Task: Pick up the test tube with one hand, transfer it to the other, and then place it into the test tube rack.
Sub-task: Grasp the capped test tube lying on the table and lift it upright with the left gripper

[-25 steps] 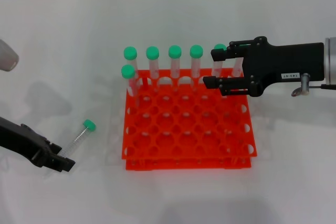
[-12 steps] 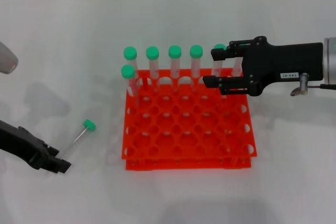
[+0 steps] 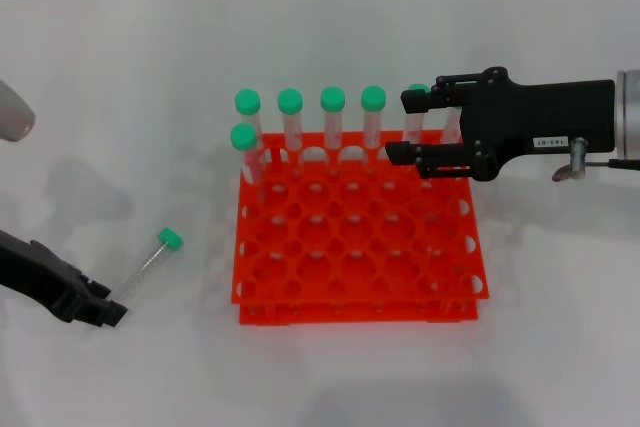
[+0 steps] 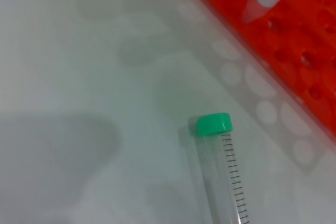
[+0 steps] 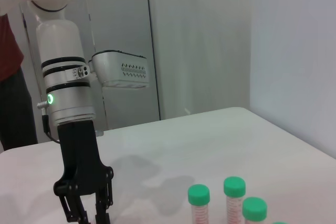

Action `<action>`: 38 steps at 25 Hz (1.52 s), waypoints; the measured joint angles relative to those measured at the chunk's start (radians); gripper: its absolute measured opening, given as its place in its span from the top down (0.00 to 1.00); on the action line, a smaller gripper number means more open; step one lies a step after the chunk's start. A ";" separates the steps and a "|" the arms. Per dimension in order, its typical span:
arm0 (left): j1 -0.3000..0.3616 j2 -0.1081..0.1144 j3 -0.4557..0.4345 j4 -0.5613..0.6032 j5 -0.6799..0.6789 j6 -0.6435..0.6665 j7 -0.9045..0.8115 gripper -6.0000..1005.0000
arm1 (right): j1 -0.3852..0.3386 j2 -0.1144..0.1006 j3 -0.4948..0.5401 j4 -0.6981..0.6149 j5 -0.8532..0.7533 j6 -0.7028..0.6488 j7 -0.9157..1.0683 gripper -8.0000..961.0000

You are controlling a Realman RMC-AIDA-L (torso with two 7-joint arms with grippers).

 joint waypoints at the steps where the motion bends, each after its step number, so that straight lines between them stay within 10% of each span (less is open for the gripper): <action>1: 0.000 0.000 -0.001 -0.001 0.002 -0.001 -0.001 0.58 | 0.000 0.000 0.000 0.000 0.000 0.000 0.000 0.34; 38: -0.010 0.009 -0.007 -0.003 0.006 0.002 -0.013 0.79 | 0.000 0.000 0.000 0.000 0.002 0.000 -0.006 0.34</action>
